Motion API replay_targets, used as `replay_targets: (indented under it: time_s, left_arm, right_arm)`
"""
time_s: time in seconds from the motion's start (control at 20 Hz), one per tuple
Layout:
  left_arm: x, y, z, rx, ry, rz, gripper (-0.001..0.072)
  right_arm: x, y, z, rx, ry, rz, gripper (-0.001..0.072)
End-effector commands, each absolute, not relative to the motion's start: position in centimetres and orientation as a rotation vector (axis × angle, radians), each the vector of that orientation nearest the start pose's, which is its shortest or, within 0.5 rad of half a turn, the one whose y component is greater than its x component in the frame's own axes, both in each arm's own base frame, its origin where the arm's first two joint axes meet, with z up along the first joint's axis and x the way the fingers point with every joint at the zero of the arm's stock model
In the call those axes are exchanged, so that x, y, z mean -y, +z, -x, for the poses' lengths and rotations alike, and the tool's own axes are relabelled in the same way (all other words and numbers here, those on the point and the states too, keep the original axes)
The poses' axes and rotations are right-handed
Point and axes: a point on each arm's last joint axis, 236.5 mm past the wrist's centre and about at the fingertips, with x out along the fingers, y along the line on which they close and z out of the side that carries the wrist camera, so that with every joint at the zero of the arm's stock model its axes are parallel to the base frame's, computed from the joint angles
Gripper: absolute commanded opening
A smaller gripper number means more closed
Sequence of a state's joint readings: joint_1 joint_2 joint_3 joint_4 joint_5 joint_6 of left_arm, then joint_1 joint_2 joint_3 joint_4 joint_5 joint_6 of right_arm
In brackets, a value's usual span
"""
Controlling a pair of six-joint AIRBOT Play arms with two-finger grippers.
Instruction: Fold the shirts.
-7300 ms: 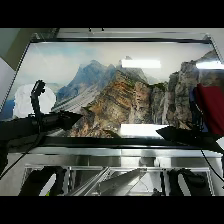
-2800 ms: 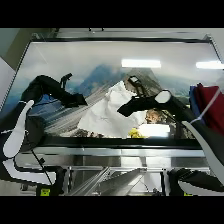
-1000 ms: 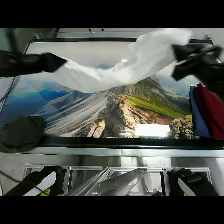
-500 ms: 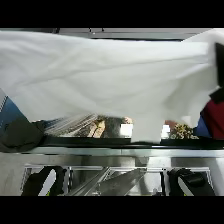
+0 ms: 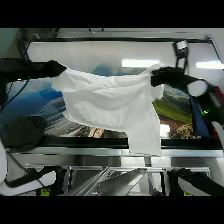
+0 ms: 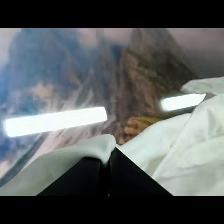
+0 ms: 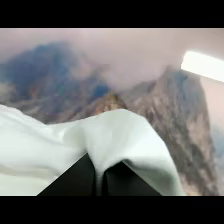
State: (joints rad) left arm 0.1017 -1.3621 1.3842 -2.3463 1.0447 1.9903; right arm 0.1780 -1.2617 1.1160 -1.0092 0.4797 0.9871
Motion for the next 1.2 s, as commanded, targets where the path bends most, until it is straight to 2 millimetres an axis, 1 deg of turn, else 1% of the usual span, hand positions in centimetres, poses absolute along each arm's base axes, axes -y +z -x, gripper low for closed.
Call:
replay_targets:
  time_s: [0.0,0.05,0.1,0.15,0.2,0.25,0.3,0.35,0.4,0.45,0.5,0.55,0.65,0.7,0.8,0.85,0.95,1.05,1.15]
  left_arm:
    - [9.0,2.6,-51.4,-0.986,-0.489,0.389,0.0072]
    - [8.3,1.6,-52.4,-0.999,-0.481,0.401,0.0524]
    - [7.6,1.3,-53.4,-1.001,-0.458,0.433,0.0683]
    - [6.7,1.6,-54.1,-0.997,-0.445,0.450,0.0683]
    - [5.5,2.7,-54.5,-0.985,-0.439,0.456,0.0683]
    - [4.2,3.6,-54.5,-0.987,-0.423,0.461,0.0683]
    - [2.7,4.5,-53.9,-1.016,-0.393,0.464,0.0683]
    - [1.0,4.6,-52.6,-1.072,-0.363,0.443,0.0683]
    - [-0.5,4.0,-50.7,-1.155,-0.337,0.412,0.0683]
    - [-1.7,3.0,-48.4,-1.251,-0.315,0.389,0.0683]
    - [-2.7,1.6,-45.6,-1.354,-0.297,0.380,0.0683]
    - [-3.0,0.2,-43.2,-1.430,-0.295,0.396,0.0683]
    - [-3.2,-2.4,-40.4,-1.492,-0.290,0.442,0.0682]
    - [-3.4,-3.6,-39.9,-1.498,-0.275,0.458,0.0682]
    - [-4.0,-5.8,-40.0,-1.471,-0.235,0.478,0.0682]
    - [-4.1,-6.7,-40.4,-1.448,-0.228,0.472,0.0682]
    - [-3.7,-8.2,-40.9,-1.446,-0.240,0.447,0.0681]
    - [-1.7,-9.6,-40.7,-1.483,-0.309,0.475,0.0681]
    - [0.4,-11.0,-39.2,-1.567,-0.386,0.493,0.0681]
  right_arm:
    - [-13.5,1.1,-52.8,-0.626,0.325,-0.019,0.0071]
    - [-13.2,0.6,-53.1,-0.625,0.314,-0.019,0.0263]
    - [-12.9,0.9,-53.1,-0.621,0.309,-0.020,0.0345]
    - [-12.6,2.0,-53.1,-0.604,0.305,-0.026,0.0344]
    - [-12.2,3.5,-52.9,-0.587,0.306,-0.031,0.0344]
    - [-11.6,5.2,-52.4,-0.578,0.312,-0.040,0.0344]
    - [-10.6,7.2,-51.5,-0.573,0.310,-0.071,0.0345]
    - [-9.3,9.0,-50.5,-0.578,0.303,-0.108,0.0345]
    - [-7.6,10.3,-49.2,-0.599,0.294,-0.141,0.0345]
    - [-5.5,10.8,-47.6,-0.636,0.277,-0.174,0.0345]
    - [-3.6,10.5,-46.0,-0.680,0.261,-0.194,0.0345]
    - [-2.0,9.8,-44.3,-0.732,0.247,-0.219,0.0345]
    - [0.7,8.2,-40.8,-0.839,0.226,-0.274,0.0345]
    - [1.7,7.7,-39.6,-0.872,0.215,-0.297,0.0345]
    - [3.8,6.9,-37.7,-0.921,0.180,-0.350,0.0344]
    - [4.5,6.7,-37.1,-0.938,0.169,-0.369,0.0344]
    - [6.3,6.6,-36.6,-0.934,0.126,-0.396,0.0344]
    - [7.8,6.6,-36.4,-0.925,0.089,-0.413,0.0345]
    - [8.7,6.3,-36.2,-0.927,0.065,-0.425,0.0344]
